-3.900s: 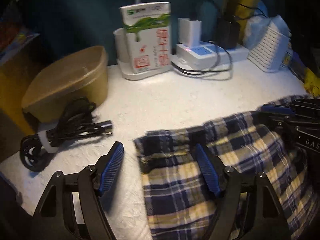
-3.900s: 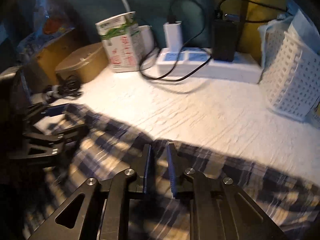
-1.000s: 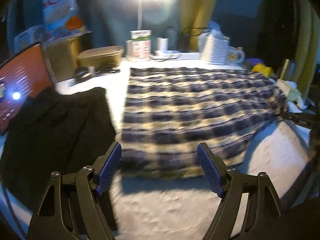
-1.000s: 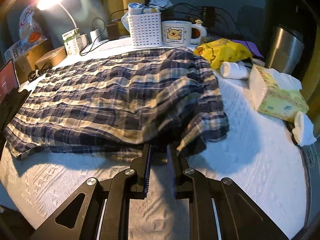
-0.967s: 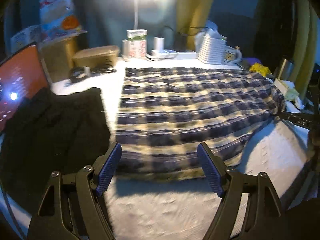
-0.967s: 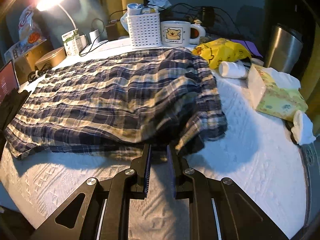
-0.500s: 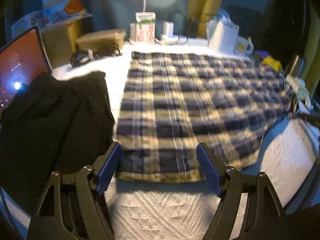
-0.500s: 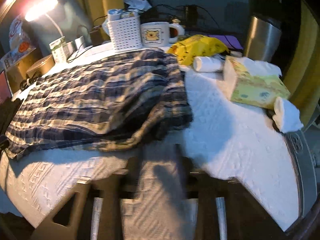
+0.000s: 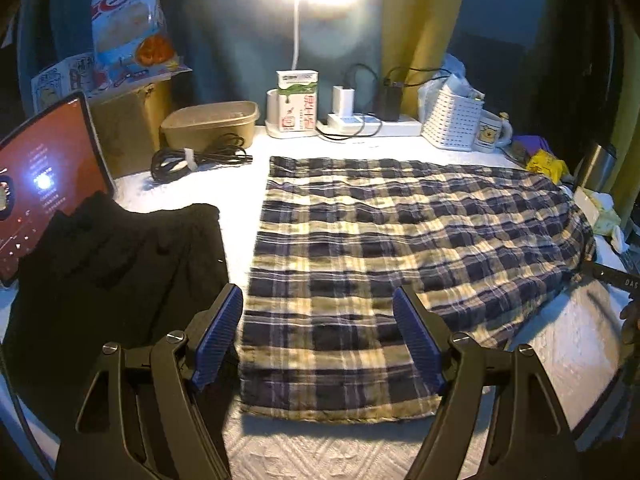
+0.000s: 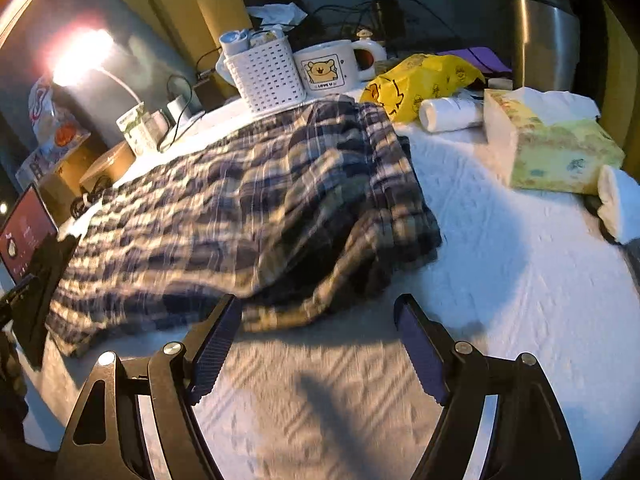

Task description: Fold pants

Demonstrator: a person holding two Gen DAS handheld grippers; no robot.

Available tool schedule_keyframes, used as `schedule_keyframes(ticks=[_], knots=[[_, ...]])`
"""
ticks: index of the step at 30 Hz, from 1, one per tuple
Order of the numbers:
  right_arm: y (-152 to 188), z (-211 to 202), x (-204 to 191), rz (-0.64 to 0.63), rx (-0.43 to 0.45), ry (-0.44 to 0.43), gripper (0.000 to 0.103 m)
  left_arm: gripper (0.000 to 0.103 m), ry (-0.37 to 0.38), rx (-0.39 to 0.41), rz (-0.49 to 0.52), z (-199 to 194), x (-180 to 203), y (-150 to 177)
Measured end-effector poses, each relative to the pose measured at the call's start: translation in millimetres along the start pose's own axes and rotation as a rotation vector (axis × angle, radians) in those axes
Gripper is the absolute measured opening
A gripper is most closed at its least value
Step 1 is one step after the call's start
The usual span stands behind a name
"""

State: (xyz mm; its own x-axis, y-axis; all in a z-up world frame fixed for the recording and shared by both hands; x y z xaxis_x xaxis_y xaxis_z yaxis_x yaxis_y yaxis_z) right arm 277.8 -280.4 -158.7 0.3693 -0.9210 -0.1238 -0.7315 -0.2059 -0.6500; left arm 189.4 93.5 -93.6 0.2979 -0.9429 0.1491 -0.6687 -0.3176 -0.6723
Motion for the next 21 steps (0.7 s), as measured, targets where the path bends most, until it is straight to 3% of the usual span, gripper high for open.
schedule_keyframes(ticks=[7, 13, 14, 15, 18, 21], knots=[[-26, 19, 14, 0.104, 0.052, -0.08, 0.08, 0.077, -0.062, -0.009, -0.028, 9, -14, -7], [-48, 35, 22, 0.19, 0.09, -0.125, 0.079, 0.077, -0.071, -0.023, -0.026, 20, -9, -7], [-51, 38, 23, 0.201, 0.094, -0.127, 0.068, 0.077, -0.069, -0.023, -0.026, 20, -7, -8], [-53, 41, 24, 0.209, 0.089, -0.127, 0.05, 0.077, -0.068, -0.021, -0.026, 21, -6, -9], [-56, 49, 28, 0.253, 0.083, -0.147, 0.022, 0.077, -0.064, -0.013, -0.024, 20, -5, -12], [-57, 44, 32, 0.26, 0.108, -0.161, 0.012, 0.077, -0.065, -0.007, -0.03, 20, -6, -15]])
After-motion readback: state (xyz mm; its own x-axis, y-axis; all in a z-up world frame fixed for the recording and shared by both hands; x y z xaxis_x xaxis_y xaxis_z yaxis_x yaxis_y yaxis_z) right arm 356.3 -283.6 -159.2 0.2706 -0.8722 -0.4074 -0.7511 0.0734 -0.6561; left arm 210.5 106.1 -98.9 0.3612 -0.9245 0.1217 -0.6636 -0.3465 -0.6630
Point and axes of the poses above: each gripper's, at about its wrist camera, not at the fingertips, and z roughly the way its jaws point, x to its right, y to its underside, the point moved 7 cm from there along z, roughly the way its jaws point, and after that the axes turned 10 degrees about -z, right-handed, at the moved point
